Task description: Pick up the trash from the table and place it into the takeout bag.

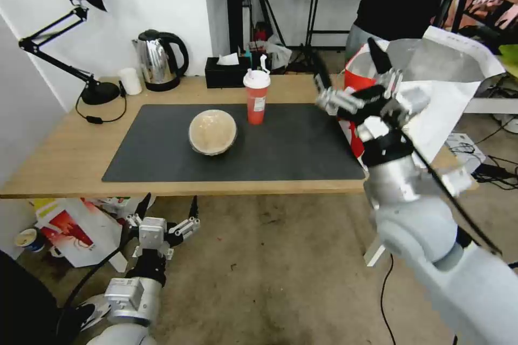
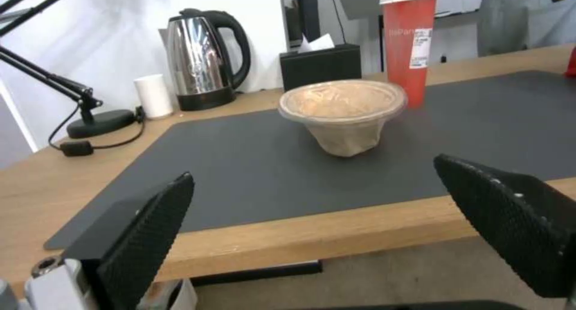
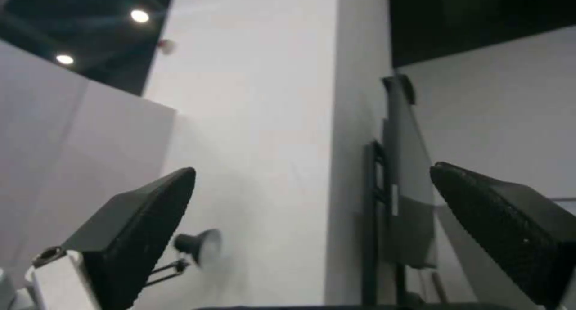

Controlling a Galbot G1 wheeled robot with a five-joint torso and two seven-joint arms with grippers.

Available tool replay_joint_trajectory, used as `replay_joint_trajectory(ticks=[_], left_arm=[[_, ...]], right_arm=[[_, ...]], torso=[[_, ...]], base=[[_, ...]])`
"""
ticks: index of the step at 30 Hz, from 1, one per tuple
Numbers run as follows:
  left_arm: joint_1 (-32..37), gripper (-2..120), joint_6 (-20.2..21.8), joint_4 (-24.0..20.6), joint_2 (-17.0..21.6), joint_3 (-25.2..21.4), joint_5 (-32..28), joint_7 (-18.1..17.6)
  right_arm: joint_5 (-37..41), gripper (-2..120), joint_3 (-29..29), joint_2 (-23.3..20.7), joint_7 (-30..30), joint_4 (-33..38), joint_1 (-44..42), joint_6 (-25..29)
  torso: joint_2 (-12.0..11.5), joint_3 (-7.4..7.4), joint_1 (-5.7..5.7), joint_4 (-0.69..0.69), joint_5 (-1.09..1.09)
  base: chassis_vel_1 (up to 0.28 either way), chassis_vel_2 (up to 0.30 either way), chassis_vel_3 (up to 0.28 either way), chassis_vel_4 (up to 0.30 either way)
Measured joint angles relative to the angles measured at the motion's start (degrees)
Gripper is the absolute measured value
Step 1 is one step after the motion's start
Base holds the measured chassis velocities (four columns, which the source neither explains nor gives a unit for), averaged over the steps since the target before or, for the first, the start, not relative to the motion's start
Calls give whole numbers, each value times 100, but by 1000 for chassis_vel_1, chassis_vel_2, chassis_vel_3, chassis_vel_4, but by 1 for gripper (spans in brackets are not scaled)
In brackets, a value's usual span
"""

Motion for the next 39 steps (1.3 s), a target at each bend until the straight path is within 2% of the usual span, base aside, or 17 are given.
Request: replay_joint_trajectory(ticks=[8, 16, 20, 24, 28, 33, 39], left_arm=[[0, 100, 0, 0, 0, 0, 0, 0], [0, 100, 0, 0, 0, 1, 0, 0], [0, 100, 0, 0, 0, 1, 0, 0], [0, 100, 0, 0, 0, 1, 0, 0], [0, 100, 0, 0, 0, 0, 0, 0], [0, 100, 0, 0, 0, 0, 0, 0], [0, 100, 0, 0, 0, 0, 0, 0]], right_arm=[[-465, 100, -9, 150, -562, -182, -777, 844], [-1046, 100, -34, 383, -477, -289, -1341, 1301], [-1509, 100, -35, 493, -53, -366, -1582, 1491], [-2225, 100, -37, 730, 725, -437, -1923, 1632], [-2638, 100, -73, 854, 1105, -485, -2216, 1716], [-3244, 100, -163, 973, 1859, -495, -2566, 1667], [-3669, 100, -200, 1015, 2462, -539, -2879, 1429]], torso=[[0, 0, 0, 0, 0], [0, 0, 0, 0, 1], [0, 1, 1, 0, 0], [0, 1, 1, 0, 0], [0, 1, 1, -1, 0], [0, 1, 1, 0, 0], [0, 0, 1, -1, 1]], base=[[0, 0, 0, 0], [0, 0, 0, 0], [0, 0, 0, 0], [0, 0, 0, 0], [0, 0, 0, 0], [0, 0, 0, 0], [0, 0, 0, 0]])
